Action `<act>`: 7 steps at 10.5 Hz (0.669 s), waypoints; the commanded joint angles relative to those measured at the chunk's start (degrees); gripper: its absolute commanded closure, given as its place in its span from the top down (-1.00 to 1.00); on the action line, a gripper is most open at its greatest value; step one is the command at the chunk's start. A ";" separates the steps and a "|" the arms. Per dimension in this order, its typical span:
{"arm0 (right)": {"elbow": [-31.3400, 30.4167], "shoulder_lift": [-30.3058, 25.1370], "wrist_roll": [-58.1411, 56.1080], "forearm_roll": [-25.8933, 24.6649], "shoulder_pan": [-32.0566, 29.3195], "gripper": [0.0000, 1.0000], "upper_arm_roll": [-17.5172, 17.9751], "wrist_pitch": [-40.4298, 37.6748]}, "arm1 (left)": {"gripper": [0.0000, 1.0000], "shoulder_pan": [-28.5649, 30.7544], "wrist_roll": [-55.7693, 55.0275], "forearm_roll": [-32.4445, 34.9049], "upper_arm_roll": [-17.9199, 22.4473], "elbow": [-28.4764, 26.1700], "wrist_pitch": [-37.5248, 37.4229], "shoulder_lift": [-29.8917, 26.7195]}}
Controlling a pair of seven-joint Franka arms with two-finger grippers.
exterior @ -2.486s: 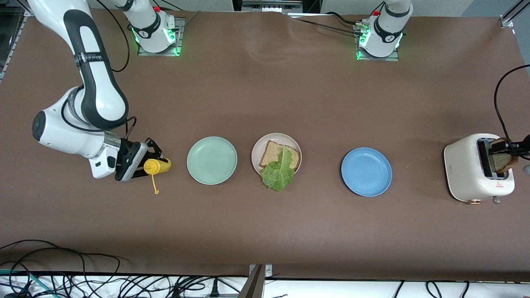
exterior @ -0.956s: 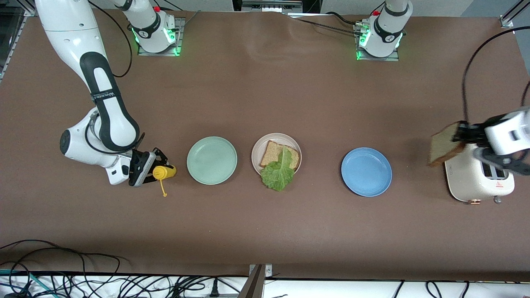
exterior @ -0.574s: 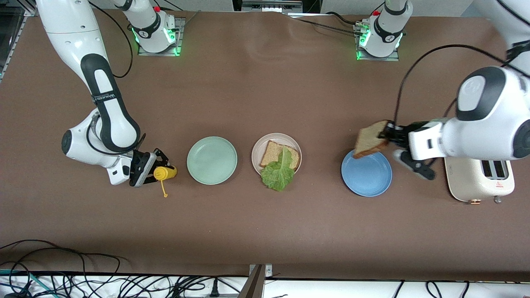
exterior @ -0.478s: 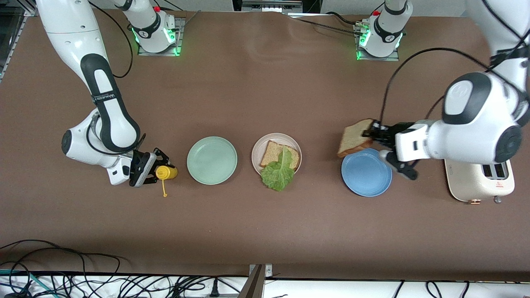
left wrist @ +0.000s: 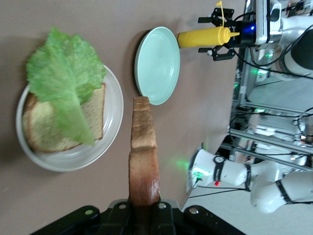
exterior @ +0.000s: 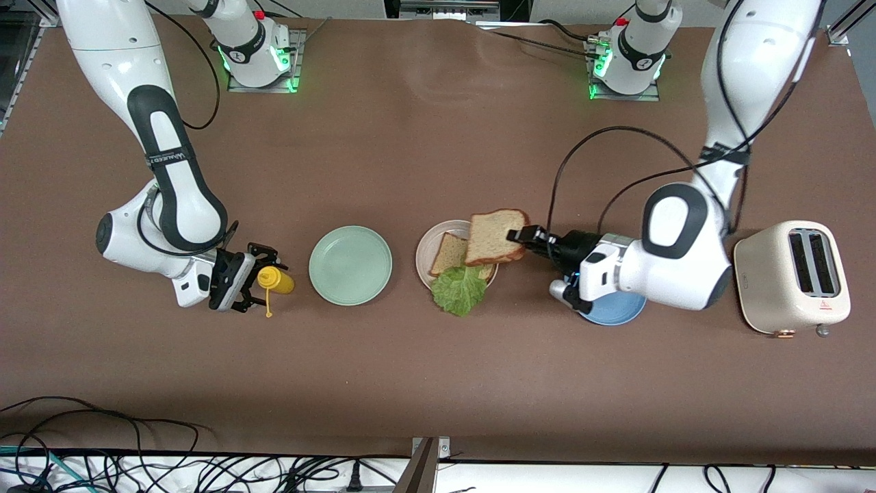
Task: Make sandwich on beige plate with both arms
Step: 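Carry the bread with the left gripper and lay it on the lettuce, then release the bread with the left gripper while the right gripper releases bottle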
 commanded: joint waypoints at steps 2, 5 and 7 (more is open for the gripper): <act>-0.99 -2.12 -0.41 1.36 -1.70 1.00 0.23 -4.74 | -1.00 -2.03 11.69 -11.31 0.40 0.56 4.26 6.74; -3.35 -5.02 3.01 0.58 -2.49 1.00 -1.09 -8.71 | -1.00 -2.74 23.65 -14.05 0.40 -1.36 5.24 10.80; -4.24 -5.91 3.19 0.22 -2.76 1.00 -1.96 -9.94 | -1.00 -3.35 27.70 -14.32 0.40 -2.51 8.13 11.86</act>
